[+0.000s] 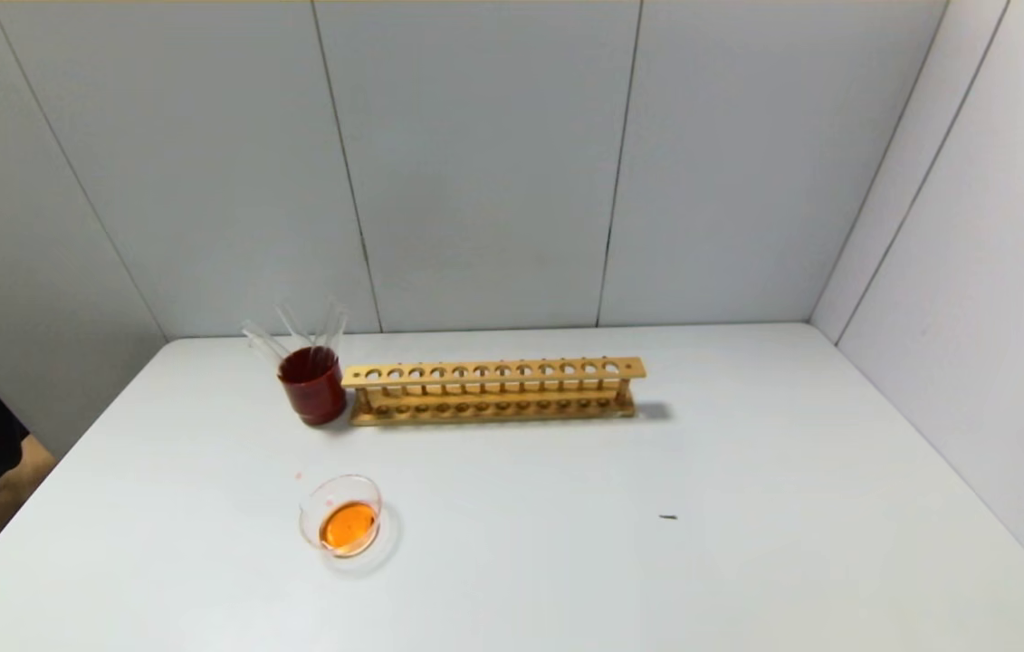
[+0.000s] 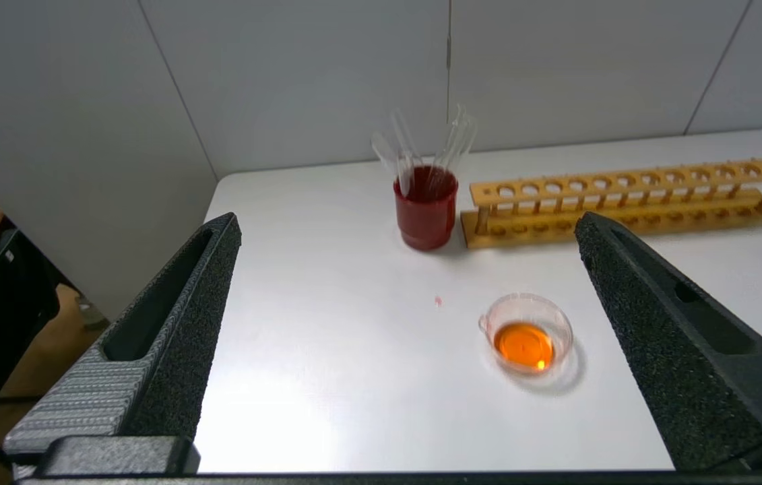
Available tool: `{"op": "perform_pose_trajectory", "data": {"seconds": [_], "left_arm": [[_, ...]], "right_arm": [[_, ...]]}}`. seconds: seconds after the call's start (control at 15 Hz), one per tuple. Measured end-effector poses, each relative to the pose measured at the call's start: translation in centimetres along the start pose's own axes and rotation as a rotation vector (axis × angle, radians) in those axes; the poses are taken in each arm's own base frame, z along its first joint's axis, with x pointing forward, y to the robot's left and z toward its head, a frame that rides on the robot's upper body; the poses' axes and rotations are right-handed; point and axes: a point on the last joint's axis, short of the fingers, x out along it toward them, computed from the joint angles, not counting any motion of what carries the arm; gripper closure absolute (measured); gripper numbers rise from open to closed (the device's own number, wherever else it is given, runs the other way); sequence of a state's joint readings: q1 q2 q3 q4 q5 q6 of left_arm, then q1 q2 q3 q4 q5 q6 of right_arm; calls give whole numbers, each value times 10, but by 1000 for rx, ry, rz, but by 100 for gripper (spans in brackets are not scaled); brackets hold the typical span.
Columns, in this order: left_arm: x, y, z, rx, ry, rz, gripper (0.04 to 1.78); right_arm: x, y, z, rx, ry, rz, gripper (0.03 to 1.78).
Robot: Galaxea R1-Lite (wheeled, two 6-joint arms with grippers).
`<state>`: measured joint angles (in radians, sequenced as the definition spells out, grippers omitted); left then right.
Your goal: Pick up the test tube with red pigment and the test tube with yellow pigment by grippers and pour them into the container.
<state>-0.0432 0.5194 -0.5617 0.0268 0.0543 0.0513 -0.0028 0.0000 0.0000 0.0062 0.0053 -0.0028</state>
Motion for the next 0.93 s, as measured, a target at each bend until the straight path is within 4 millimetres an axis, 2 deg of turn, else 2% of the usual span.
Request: {"op": "perform_pose_trajectory", "data": {"seconds": [0.2,0.4,0.53,0.73,0.93], "left_arm": [[-37,0,-32,1,-13,11,7],[-59,-1,-64,19,-77,36,7],[-57,-3,-95,54,-61,49,7],[-43,-6,-137,83,-29,13,7],[-40,-9,-156,64,37,-37,7]], "right_arm": [[0,0,0,0,0,0,6],[0,0,0,0,0,0,6],[0,0,0,0,0,0,6],[0,0,0,0,0,0,6],[0,0,0,0,0,0,6]]}}
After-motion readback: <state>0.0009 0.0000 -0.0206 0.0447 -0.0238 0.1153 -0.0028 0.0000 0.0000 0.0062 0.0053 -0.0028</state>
